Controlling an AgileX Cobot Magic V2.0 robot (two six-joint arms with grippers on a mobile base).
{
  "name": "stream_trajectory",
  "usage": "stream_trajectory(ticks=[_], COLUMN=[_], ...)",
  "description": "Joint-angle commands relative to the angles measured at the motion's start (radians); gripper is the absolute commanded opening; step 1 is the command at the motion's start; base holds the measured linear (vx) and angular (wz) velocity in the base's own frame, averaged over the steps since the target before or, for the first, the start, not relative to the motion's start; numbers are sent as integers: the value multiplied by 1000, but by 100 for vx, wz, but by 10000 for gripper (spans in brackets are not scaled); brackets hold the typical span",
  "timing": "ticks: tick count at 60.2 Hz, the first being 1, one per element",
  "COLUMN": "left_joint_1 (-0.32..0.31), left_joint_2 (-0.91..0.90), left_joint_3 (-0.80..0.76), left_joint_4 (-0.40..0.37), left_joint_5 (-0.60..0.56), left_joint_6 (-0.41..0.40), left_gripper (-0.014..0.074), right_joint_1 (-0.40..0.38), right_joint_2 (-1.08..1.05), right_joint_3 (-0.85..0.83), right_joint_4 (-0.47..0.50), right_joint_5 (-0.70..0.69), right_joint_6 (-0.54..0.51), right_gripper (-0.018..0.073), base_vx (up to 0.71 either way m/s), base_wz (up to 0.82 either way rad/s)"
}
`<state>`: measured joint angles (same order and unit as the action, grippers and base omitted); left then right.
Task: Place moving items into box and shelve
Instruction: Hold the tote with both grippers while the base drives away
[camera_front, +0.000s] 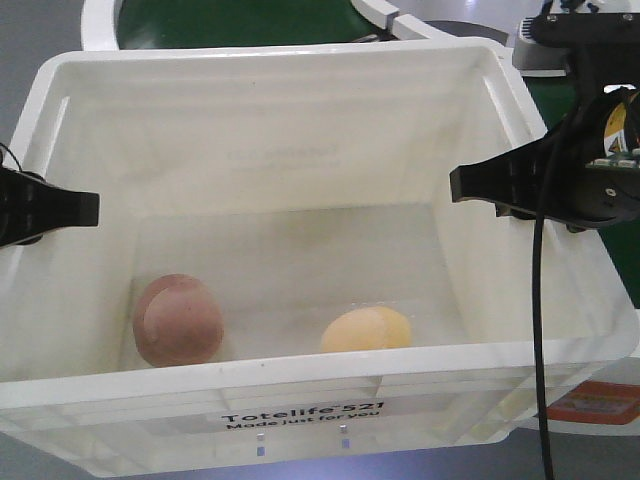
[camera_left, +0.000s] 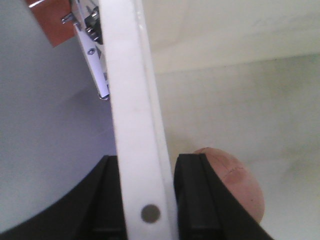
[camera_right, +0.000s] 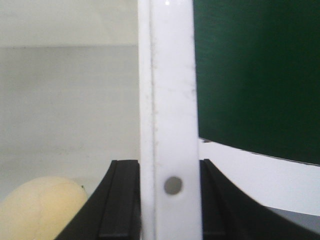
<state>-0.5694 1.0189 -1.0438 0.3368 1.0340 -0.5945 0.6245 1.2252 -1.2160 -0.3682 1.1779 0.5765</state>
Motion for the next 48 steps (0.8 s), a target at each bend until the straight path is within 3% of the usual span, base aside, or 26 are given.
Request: stream_trajectory(ticks=[1,48], left_joint_1=[-5,-5], left_joint_2=[-31,-31], left_joint_3=[-35,-35], left_joint_4=[53,53], left_joint_5=[-110,-110], left_joint_6=[13,13], left_gripper=[94,94], right_joint_1=[-4,-4], right_joint_2=[-34,-34], right_joint_3=[-36,-36], right_joint_4=[-88,-88], right_joint_5=[-66,-66], right_joint_6=[8,8], right_gripper=[95,95], base_vx=[-11,-11], base_wz=[43,46])
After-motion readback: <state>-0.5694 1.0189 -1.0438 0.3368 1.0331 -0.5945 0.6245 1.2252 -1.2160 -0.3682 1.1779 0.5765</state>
